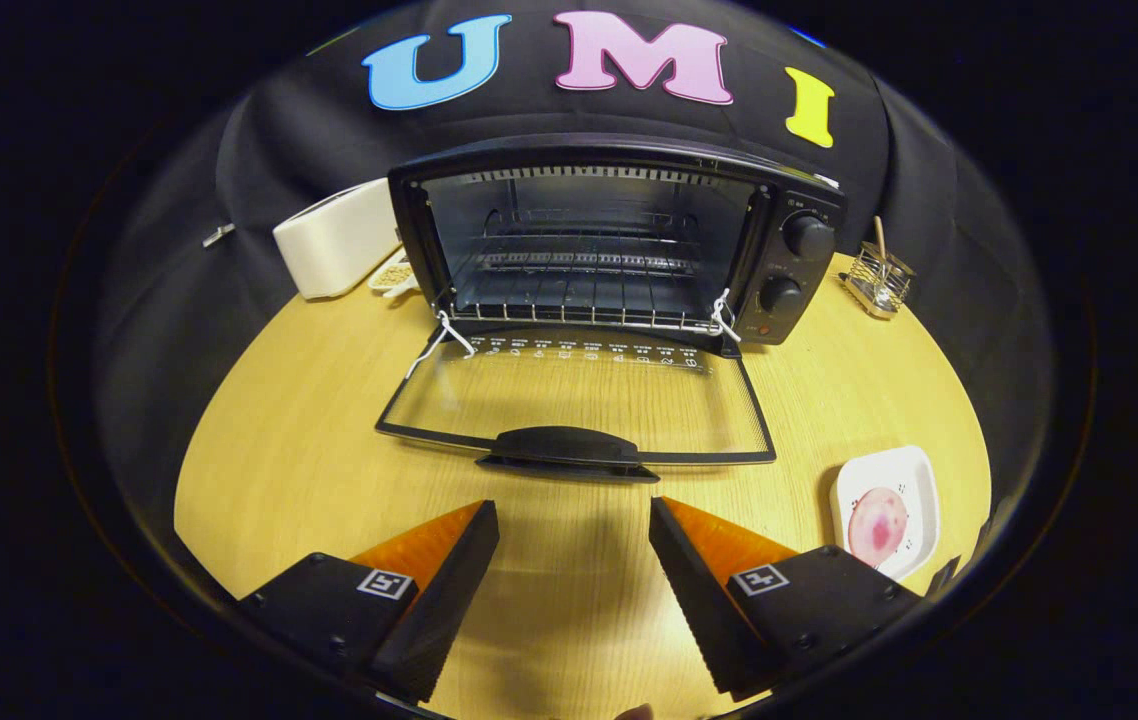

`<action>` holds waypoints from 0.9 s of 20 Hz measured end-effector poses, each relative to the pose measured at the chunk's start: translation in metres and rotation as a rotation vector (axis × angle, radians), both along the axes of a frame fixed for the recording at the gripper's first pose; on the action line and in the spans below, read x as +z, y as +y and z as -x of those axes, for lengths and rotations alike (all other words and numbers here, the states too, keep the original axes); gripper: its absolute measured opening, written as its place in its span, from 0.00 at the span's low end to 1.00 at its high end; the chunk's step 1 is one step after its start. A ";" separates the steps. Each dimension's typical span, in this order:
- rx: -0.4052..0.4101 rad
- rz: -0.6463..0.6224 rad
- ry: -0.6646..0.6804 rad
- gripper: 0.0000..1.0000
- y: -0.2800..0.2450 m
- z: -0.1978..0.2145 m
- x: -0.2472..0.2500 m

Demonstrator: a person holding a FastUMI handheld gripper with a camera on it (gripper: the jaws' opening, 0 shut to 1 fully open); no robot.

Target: Open the toaster oven, put the food inside, and close the toaster oven door.

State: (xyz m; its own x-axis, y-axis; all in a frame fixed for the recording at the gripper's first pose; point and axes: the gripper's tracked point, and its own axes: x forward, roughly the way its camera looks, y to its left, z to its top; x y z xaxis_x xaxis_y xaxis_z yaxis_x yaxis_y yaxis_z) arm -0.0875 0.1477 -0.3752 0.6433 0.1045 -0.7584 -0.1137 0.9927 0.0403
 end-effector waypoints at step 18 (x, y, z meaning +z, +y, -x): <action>0.094 -0.032 0.274 1.00 -0.265 0.012 0.070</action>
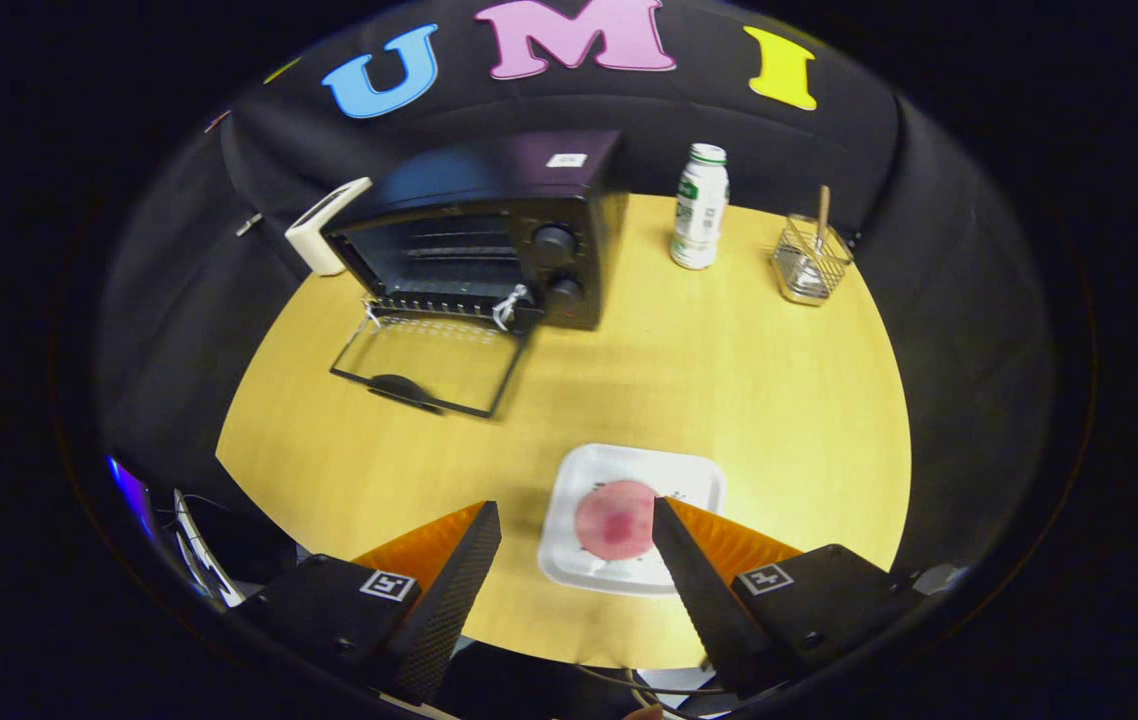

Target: Open the toaster oven, put the food inside, and close the toaster oven door.

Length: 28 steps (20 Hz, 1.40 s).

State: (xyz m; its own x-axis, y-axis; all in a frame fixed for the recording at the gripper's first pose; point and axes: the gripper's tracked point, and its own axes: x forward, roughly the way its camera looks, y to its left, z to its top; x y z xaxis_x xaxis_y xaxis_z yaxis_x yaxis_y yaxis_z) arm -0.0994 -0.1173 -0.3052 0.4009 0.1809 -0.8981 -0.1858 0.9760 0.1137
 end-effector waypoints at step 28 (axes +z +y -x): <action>-0.090 -0.360 0.451 0.05 -0.060 0.019 -0.126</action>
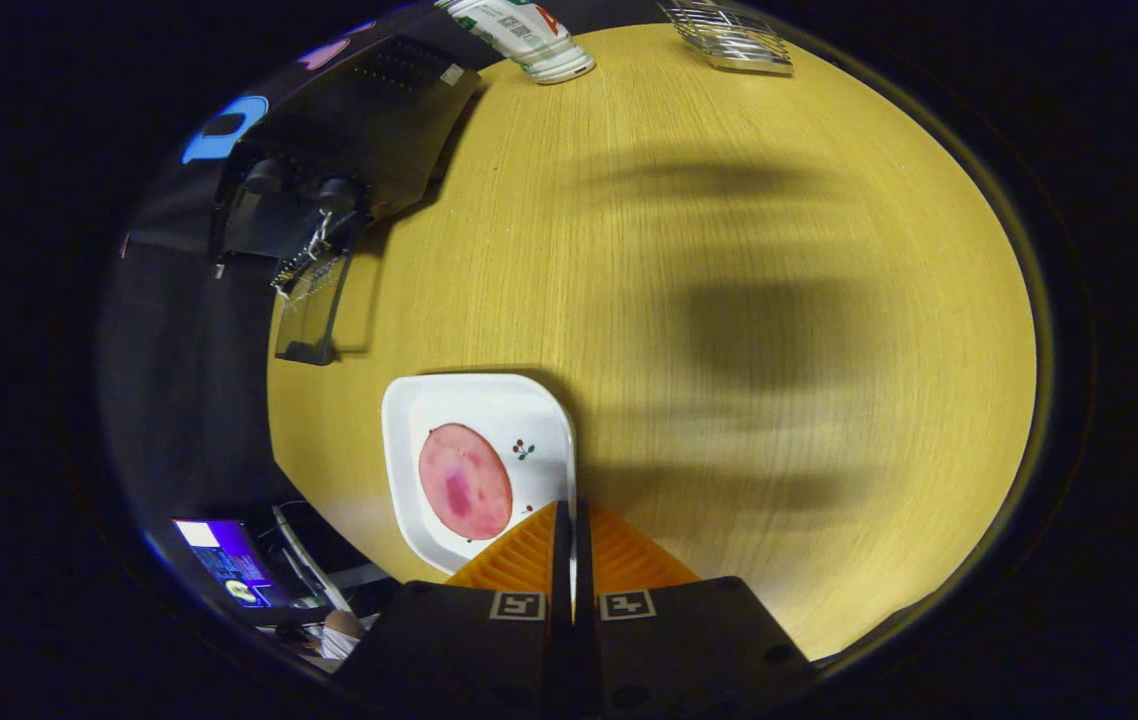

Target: Open the toaster oven, put the food inside, and close the toaster oven door.

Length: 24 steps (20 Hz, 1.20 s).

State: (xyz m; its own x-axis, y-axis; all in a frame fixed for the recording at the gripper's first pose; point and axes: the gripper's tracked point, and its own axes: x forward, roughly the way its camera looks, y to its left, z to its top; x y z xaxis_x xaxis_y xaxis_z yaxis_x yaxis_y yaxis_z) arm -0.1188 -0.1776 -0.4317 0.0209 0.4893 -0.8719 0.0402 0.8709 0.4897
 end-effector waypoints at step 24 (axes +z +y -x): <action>-0.710 -0.274 -0.117 0.05 0.205 -0.006 0.109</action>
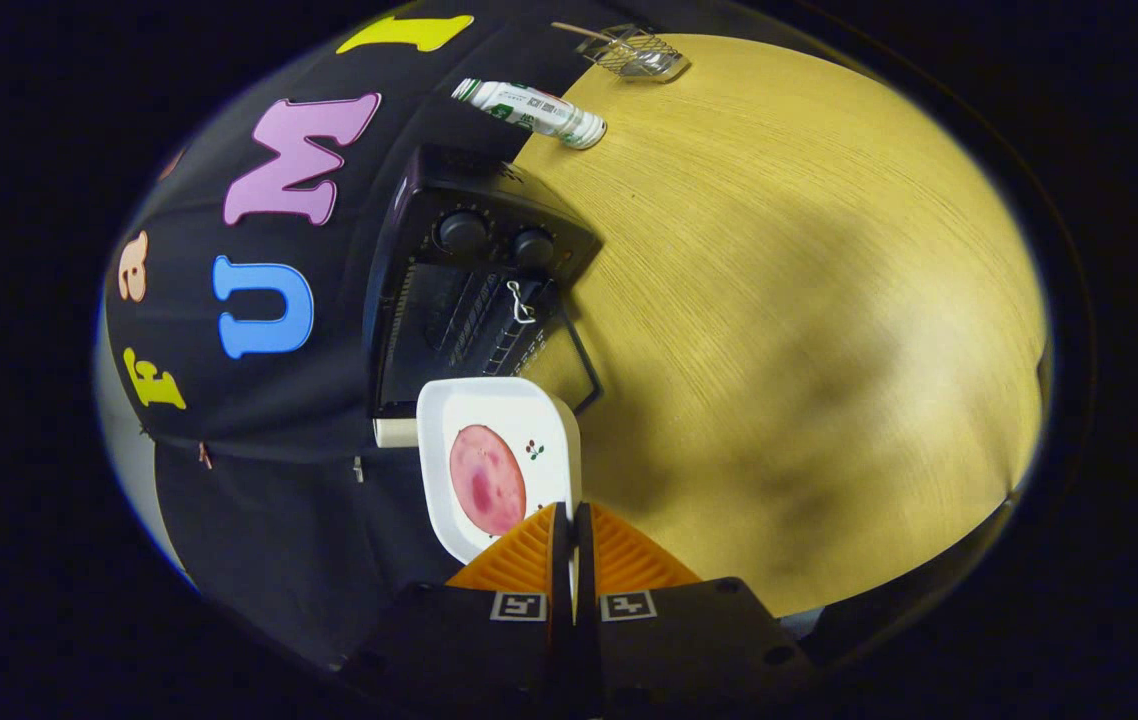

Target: Open the toaster oven, put the food inside, and close the toaster oven door.

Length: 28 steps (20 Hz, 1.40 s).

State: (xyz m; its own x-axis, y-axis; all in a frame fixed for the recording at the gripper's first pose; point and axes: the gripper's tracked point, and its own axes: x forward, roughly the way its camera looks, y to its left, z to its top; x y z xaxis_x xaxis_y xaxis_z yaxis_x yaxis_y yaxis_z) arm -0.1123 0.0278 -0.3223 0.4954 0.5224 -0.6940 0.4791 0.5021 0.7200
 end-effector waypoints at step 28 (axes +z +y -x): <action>-0.816 -0.060 0.118 0.05 0.128 -0.198 -0.055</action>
